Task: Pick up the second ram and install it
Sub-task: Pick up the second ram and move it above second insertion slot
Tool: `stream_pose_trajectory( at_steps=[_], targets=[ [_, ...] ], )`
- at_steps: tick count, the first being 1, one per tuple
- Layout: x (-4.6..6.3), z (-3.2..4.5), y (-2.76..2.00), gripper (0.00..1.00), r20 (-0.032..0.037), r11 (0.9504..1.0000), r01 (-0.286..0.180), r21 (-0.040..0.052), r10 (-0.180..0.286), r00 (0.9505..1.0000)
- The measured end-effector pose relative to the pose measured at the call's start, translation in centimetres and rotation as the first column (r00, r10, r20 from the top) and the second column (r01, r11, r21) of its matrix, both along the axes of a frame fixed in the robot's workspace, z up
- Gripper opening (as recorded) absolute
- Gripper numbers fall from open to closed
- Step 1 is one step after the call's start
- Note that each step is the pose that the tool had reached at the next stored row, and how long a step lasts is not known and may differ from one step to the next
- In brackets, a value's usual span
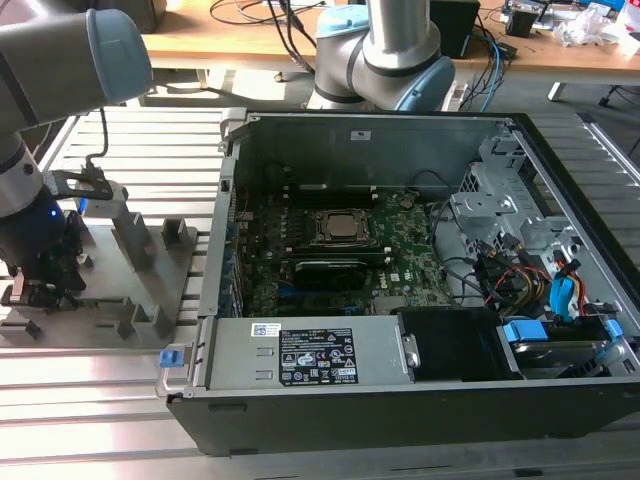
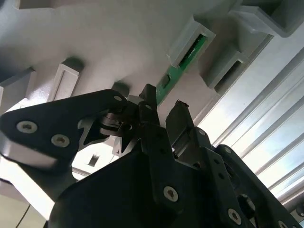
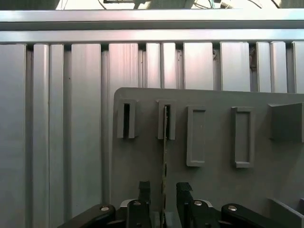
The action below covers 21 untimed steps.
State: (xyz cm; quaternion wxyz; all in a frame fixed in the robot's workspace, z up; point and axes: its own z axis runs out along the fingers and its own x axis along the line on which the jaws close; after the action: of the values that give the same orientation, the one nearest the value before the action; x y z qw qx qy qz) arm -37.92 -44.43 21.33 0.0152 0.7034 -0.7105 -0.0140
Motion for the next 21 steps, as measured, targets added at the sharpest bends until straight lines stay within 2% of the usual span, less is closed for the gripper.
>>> stream_pose_trajectory(
  at_steps=[3,8,9,11,21],
  targets=[
    [-0.01,-1.18,0.01,0.36,0.0001,1.0,-0.003,0.001,0.003,1.0],
    [-0.01,-1.24,0.01,0.35,0.0,1.0,-0.003,0.0013,0.003,1.0],
    [-0.01,-1.25,0.01,0.22,0.0,1.0,-0.003,0.0013,0.003,1.0],
    [-0.01,-1.25,0.01,0.14,0.0,1.0,-0.003,0.0014,0.003,1.0],
    [-0.01,-1.27,0.01,0.14,0.0,1.0,-0.003,0.0015,0.003,1.0]
  ],
)
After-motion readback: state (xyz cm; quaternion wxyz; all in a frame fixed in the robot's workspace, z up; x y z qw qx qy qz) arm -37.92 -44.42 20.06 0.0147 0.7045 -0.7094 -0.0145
